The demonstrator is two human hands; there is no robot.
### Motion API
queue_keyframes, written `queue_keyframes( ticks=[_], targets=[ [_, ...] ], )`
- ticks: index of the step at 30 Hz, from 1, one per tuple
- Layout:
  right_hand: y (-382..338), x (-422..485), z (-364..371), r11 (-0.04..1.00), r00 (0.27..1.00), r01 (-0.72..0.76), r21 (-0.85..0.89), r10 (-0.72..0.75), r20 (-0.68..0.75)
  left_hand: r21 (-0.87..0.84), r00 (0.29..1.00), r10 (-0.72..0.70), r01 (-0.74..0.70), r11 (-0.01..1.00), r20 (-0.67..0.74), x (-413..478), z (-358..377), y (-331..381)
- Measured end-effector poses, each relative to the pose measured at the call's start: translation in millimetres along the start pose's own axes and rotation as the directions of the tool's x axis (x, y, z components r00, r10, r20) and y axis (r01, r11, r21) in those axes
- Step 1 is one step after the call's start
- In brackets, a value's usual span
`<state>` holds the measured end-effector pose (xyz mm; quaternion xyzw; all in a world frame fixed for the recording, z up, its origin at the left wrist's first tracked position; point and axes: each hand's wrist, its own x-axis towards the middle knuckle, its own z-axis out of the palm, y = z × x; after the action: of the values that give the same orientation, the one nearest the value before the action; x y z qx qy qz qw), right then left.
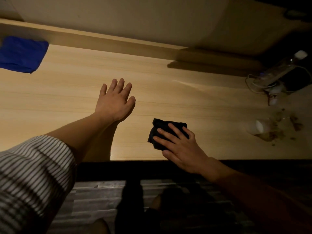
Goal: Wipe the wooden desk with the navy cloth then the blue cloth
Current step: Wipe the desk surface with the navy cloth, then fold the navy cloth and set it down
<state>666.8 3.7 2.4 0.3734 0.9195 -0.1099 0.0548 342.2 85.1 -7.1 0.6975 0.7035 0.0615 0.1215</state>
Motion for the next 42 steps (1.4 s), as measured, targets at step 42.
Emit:
queue_keyframes(
  ticks=[42],
  targets=[
    [-152.0, 297.2, -124.8, -0.219, 0.912, -0.217, 0.951, 0.301, 0.278, -0.774, 0.816, -0.334, 0.202, -0.600, 0.472, -36.1, -146.2, -120.7]
  ],
)
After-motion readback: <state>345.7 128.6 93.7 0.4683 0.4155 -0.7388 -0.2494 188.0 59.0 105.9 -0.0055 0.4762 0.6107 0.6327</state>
